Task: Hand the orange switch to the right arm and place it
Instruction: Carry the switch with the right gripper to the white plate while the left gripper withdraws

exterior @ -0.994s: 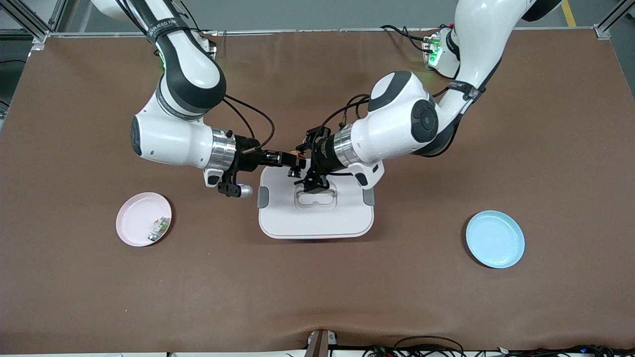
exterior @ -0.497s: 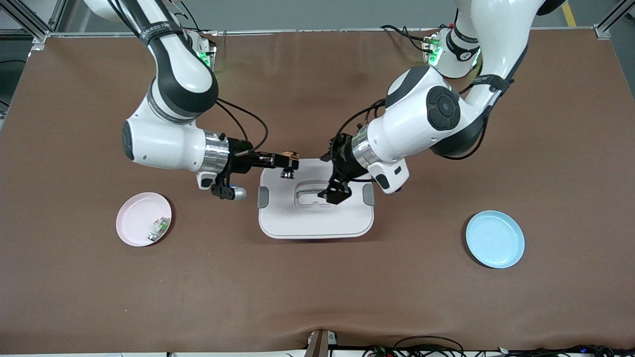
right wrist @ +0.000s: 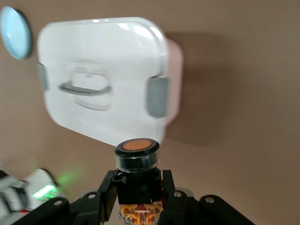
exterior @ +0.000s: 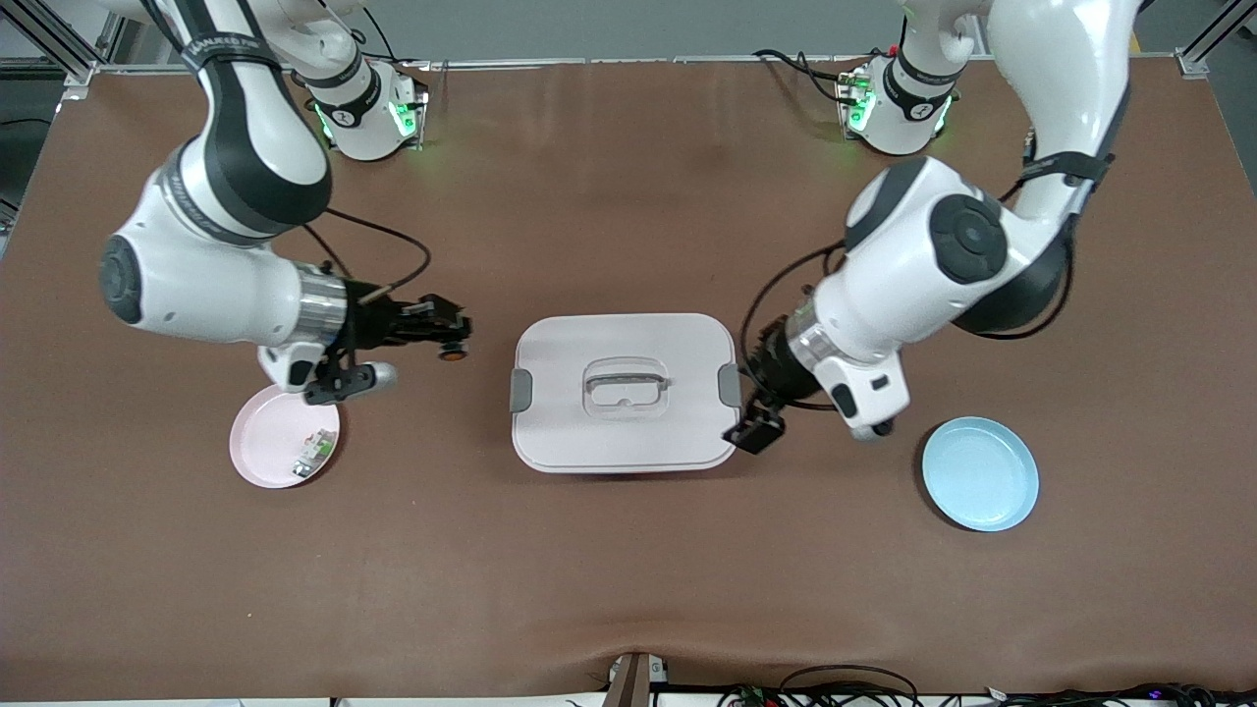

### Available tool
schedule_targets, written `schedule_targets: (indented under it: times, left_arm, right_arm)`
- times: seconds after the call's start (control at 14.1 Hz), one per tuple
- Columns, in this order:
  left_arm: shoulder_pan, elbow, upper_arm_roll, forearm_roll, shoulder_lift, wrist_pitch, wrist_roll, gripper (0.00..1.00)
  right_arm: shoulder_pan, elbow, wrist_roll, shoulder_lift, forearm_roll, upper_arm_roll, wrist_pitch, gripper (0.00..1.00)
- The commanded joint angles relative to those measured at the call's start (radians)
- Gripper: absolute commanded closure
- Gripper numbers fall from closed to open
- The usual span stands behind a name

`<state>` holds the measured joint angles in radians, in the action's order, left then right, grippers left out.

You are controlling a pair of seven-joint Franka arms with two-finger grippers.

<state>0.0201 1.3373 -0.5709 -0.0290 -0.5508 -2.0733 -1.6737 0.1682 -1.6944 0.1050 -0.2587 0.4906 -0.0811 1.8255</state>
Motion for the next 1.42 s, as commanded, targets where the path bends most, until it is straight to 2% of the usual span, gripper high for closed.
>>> schedule_targets:
  times: [0.0,0.14,0.43,0.71,0.85,0.99,1.21,1.35]
  left_arm:
    - [-0.067,0.006,-0.006,-0.023,0.046,0.077,0.150,0.00]
    - [-0.123,0.006,-0.007,-0.025,0.075,0.088,0.269,0.00]
    - [-0.204,0.009,-0.004,-0.064,0.121,0.211,0.630,0.00]
    - [-0.304,0.013,-0.003,-0.098,0.190,0.286,0.935,0.00]
    - [-0.359,0.013,-0.004,-0.098,0.209,0.297,0.982,0.00]
    - [-0.378,0.013,-0.001,-0.098,0.222,0.366,1.054,0.00]
    - [-0.443,0.013,-0.001,-0.104,0.265,0.387,1.181,0.00]
    - [-0.466,0.013,-0.001,-0.105,0.299,0.418,1.200,0.00]
  right_arm:
    - [-0.064,-0.014,0.177,0.019,-0.198,-0.016,-0.017,1.00]
    - [-0.097,-0.016,0.307,0.012,-0.305,-0.016,-0.006,1.00]
    - [-0.182,-0.024,0.591,-0.007,-0.421,-0.016,0.070,1.00]
    - [-0.281,-0.024,0.902,-0.097,-0.428,-0.014,0.185,1.00]
    - [-0.312,-0.024,0.972,-0.135,-0.451,-0.016,0.234,1.00]
    - [-0.338,-0.024,1.033,-0.178,-0.504,-0.016,0.287,1.00]
    - [-0.355,-0.022,1.134,-0.235,-0.523,-0.016,0.324,1.00]
    - [-0.357,-0.022,1.141,-0.252,-0.541,-0.016,0.331,1.00]
